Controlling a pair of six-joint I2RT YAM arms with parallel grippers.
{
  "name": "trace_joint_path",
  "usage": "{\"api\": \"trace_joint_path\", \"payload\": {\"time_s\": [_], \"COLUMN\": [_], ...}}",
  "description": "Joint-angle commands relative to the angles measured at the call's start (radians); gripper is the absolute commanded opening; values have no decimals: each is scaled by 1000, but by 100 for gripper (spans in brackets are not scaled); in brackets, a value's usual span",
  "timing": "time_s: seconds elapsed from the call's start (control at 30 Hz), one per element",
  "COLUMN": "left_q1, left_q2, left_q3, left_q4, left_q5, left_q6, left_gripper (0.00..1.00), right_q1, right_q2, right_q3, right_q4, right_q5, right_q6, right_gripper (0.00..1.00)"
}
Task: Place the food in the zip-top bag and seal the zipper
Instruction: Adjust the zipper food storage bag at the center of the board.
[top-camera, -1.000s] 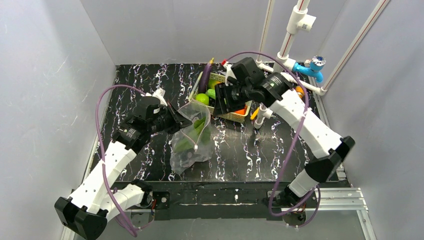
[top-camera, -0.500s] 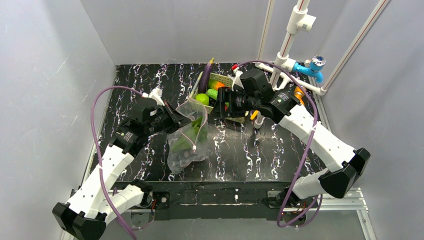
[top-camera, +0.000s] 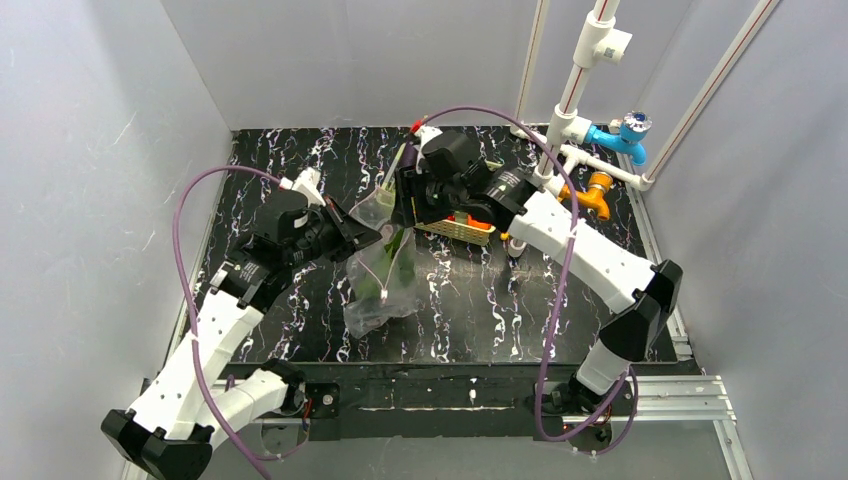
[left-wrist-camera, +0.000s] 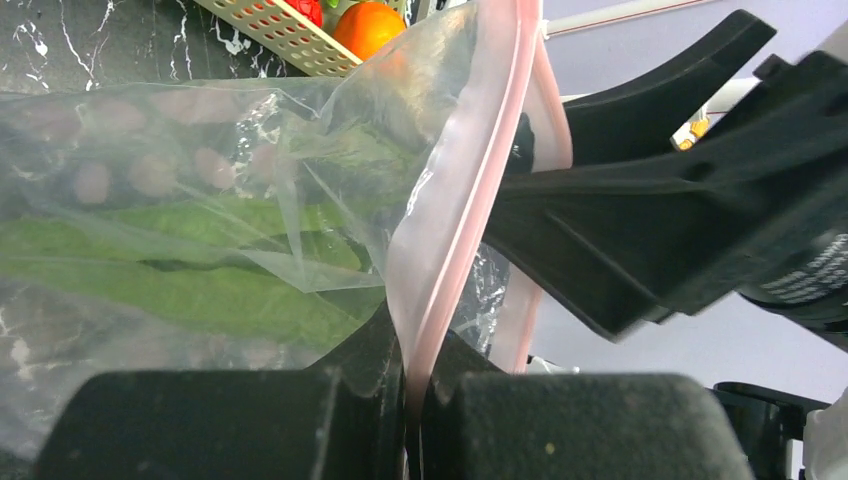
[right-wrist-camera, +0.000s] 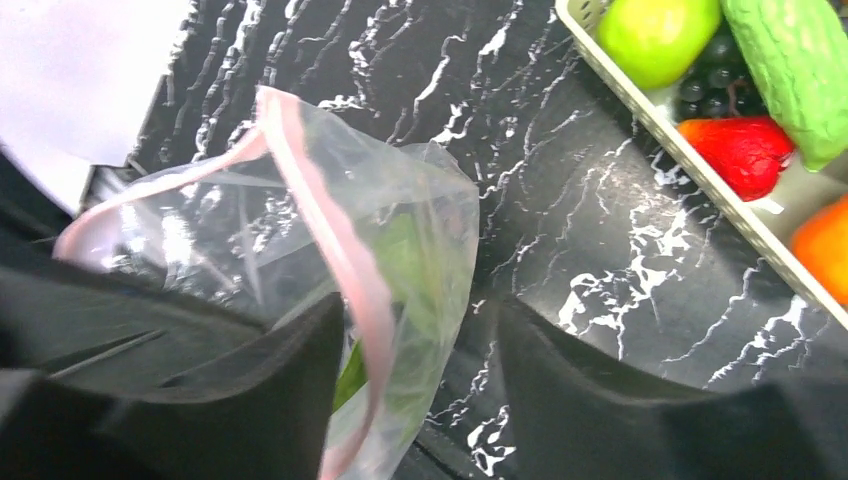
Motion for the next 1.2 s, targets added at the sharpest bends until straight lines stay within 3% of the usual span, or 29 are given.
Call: {"api": "trace_joint_path", "payload": {"time_s": [0.0,0.07,0.17,0.27,0.37,0.5,0.63,0.8,1.03,1.17], "left_q1": [0,0,0,0,0,0,2,3,4,3], "left_q2": [-10,0,43,102,104,44,-33,-30,49,5], "left_q3": [63,88,167,298,348,241,26,60,271,238], "left_q4": [-17,-35,-96,-167,-177,-177,-156,-150,-205,-194], "left_q5": [1,-25,-79,-110,-119,-140,-156,-151,-115,-127], "left_q6": [27,50,106,164,194,199,148,154,194,190], "left_gripper": [0,0,0,0,0,0,0,0,0,0], "right_q1": [28,33,33,34,37,39,39,39,43,48], "right_q2": [20,33,76,120,93,-19,-82,-42,30,-18], "right_q3": [102,166,319,490,474,153,-81,-14,297,231], "right_q4": [-24,-26,-57,-112,-82,100,208,146,8,44], "right_q5": [173,198,212,194,151,112,64,58,51,45], "right_q6": [-118,-156,-221,-248,-246,-203,-131,-137,-179,-164], "right_gripper": [44,24,2,1,1,1,1,1,1,1]}}
